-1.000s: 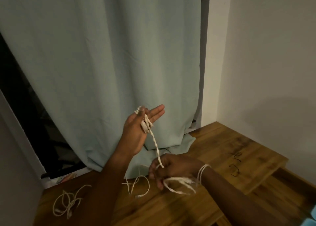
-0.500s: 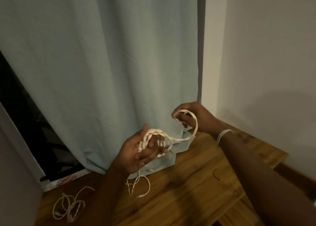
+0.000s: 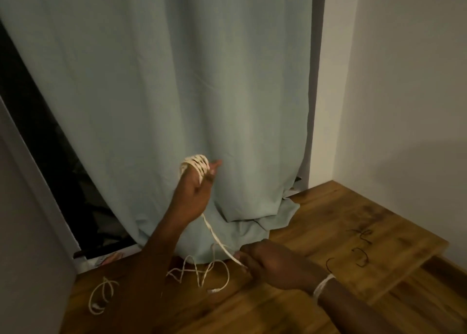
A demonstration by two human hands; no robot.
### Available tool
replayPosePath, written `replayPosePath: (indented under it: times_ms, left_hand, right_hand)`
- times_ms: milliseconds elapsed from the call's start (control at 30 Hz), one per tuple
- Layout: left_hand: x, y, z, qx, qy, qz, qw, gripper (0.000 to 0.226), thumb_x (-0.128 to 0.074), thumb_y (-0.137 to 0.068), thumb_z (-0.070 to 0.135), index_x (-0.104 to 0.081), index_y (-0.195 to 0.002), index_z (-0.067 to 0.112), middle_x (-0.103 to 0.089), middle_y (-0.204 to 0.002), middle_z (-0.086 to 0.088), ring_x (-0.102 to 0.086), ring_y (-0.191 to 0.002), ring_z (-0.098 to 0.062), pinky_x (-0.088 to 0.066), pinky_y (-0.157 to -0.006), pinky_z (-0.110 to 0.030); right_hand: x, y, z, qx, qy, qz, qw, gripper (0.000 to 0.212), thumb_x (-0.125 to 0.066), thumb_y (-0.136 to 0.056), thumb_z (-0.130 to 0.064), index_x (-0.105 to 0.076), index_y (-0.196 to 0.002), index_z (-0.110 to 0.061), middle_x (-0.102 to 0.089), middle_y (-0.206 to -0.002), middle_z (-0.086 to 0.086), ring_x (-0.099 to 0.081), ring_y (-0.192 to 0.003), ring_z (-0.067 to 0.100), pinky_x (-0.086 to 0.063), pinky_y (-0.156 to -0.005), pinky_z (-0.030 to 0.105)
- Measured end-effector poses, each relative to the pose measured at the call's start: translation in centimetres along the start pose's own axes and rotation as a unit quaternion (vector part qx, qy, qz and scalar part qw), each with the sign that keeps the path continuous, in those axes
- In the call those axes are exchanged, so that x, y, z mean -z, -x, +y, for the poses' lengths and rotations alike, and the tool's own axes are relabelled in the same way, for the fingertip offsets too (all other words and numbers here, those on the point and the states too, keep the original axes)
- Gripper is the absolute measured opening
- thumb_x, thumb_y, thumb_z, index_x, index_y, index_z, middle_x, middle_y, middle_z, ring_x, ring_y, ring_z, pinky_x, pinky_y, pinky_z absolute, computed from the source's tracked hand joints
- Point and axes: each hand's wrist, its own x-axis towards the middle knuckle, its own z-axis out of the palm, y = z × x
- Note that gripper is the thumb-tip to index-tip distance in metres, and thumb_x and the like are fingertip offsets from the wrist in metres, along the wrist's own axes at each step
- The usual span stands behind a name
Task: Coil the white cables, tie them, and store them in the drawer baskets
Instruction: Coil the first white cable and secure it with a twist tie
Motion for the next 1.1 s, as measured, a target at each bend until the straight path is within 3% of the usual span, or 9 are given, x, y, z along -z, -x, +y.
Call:
replayPosePath:
  times_ms: [133,200,333,367,467,633,800,967,1100]
  left_hand:
    - [-0.4,2.6,-1.2,0.018,-0.011,-0.19,0.982,0.042,-0.046,-0.095,0.044,-0.065,-0.086,0.008,-0.054,-0.077,0.0,-0.057,-0.077,-0.004,-0.045,-0.081,-0.019]
    - [-1.0,3.9,0.1,0.131,0.157,-0.26,0.944,0.046,-0.047,-0.093,0.044,-0.061,-0.083,0.001,-0.058,-0.071,-0.013,-0.061,-0.067,-0.014,-0.048,-0.074,-0.026]
    - [-2.7,4.5,3.3,0.274,0.632,-0.357,0.631,0.058,-0.048,-0.094,0.052,-0.061,-0.088,-0.003,-0.054,-0.049,-0.012,-0.059,-0.045,-0.024,-0.058,-0.064,-0.032]
    - [-2.8,4.3,3.8,0.242,0.671,-0.354,0.605,0.063,-0.041,-0.094,0.059,-0.06,-0.084,0.0,-0.047,-0.041,-0.01,-0.049,-0.035,-0.024,-0.057,-0.071,-0.031]
    - [-2.0,3.8,4.4,0.195,0.684,-0.309,0.632,0.068,-0.046,-0.082,0.074,-0.056,-0.067,0.009,-0.031,-0.032,-0.005,-0.012,-0.028,-0.022,-0.05,-0.078,-0.026]
    - [-1.0,4.0,3.3,0.251,0.573,-0.181,0.759,0.062,-0.05,-0.083,0.068,-0.048,-0.043,0.02,-0.042,-0.028,-0.002,-0.05,-0.037,-0.019,-0.041,-0.059,-0.024]
    - [-0.8,4.2,3.1,0.25,0.505,-0.129,0.816,0.066,-0.033,-0.087,0.065,-0.049,-0.044,0.018,-0.042,-0.03,-0.003,-0.04,-0.029,-0.015,-0.04,-0.047,-0.025]
    - [-0.5,3.5,3.9,0.246,0.312,-0.016,0.917,0.069,-0.038,-0.072,0.074,-0.056,-0.054,0.011,-0.046,-0.035,-0.004,-0.047,-0.036,-0.018,-0.049,-0.054,-0.028]
    - [0.0,3.1,2.9,0.272,0.256,-0.004,0.928,0.065,-0.037,-0.071,0.072,-0.063,-0.064,0.013,-0.057,-0.043,0.001,-0.056,-0.043,-0.014,-0.049,-0.053,-0.023]
  right_hand:
    - [8.8,2.3,-3.3,0.029,-0.095,0.025,0.995,0.023,-0.052,-0.099,-0.036,-0.068,-0.083,-0.031,-0.065,-0.076,-0.01,-0.063,-0.073,0.001,-0.051,-0.067,0.018]
    - [12.2,1.4,-2.8,0.074,-0.094,0.144,0.982,0.02,-0.058,-0.095,-0.038,-0.071,-0.085,-0.028,-0.069,-0.076,0.001,-0.066,-0.072,0.02,-0.055,-0.064,0.036]
    - [11.9,-2.9,-0.6,0.077,-0.125,0.283,0.948,0.03,-0.059,-0.095,-0.036,-0.073,-0.084,-0.011,-0.065,-0.066,0.007,-0.059,-0.058,0.019,-0.05,-0.055,0.03]
    - [10.5,-3.8,-0.3,0.07,-0.16,0.289,0.941,0.028,-0.058,-0.096,-0.029,-0.071,-0.082,-0.01,-0.061,-0.063,0.007,-0.056,-0.056,0.014,-0.047,-0.055,0.026]
    - [5.7,-4.8,-0.2,0.055,-0.257,0.277,0.924,0.018,-0.057,-0.098,-0.012,-0.073,-0.09,-0.007,-0.072,-0.081,0.016,-0.069,-0.076,0.021,-0.056,-0.07,0.034]
    - [3.5,-4.8,-2.2,-0.057,-0.534,0.214,0.816,0.049,-0.035,-0.103,-0.041,-0.067,-0.122,-0.009,-0.073,-0.113,0.015,-0.069,-0.107,0.03,-0.056,-0.092,0.044]
    - [2.4,-6.5,-4.1,-0.01,-0.359,0.303,0.883,0.047,-0.039,-0.093,-0.052,-0.063,-0.124,-0.027,-0.072,-0.111,-0.009,-0.068,-0.106,0.007,-0.055,-0.091,0.023]
    - [0.8,-7.9,-4.6,0.049,-0.286,0.405,0.867,0.034,-0.042,-0.101,-0.034,-0.067,-0.113,-0.016,-0.073,-0.094,-0.008,-0.071,-0.089,0.012,-0.055,-0.076,0.019]
    - [0.2,-8.4,-4.4,0.052,-0.225,0.434,0.871,0.035,-0.043,-0.101,-0.04,-0.066,-0.109,-0.016,-0.071,-0.09,-0.012,-0.069,-0.088,0.007,-0.051,-0.074,0.014]
